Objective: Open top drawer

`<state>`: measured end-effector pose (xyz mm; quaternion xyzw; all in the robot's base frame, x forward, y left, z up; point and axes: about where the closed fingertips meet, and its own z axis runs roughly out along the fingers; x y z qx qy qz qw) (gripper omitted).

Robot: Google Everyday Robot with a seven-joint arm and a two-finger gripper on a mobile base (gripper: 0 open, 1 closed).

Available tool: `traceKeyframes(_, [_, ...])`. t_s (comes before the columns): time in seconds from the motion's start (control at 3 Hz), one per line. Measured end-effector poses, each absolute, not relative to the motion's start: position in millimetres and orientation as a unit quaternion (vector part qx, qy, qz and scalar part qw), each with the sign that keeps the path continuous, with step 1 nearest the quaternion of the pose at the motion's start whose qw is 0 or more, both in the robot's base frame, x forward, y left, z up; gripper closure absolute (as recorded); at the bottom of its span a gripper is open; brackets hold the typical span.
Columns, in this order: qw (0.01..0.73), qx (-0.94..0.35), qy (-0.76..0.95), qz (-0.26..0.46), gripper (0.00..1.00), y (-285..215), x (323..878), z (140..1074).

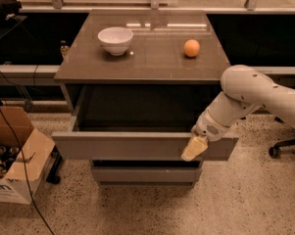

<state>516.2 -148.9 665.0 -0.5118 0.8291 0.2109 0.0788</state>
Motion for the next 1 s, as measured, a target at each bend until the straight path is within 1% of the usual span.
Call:
traceKeyframes(0.33, [0.079,-0.512,0.829,0.211,0.46,-148.8,516.5,665.0])
traceKeyframes(0.67, [0.052,-0.486,0.839,0.240,0.22,-149.5,486.4,655.6])
traceKeyframes(1.0, [0.047,-0.482,0.840,0.245,0.01,-148.8,481.1,652.5])
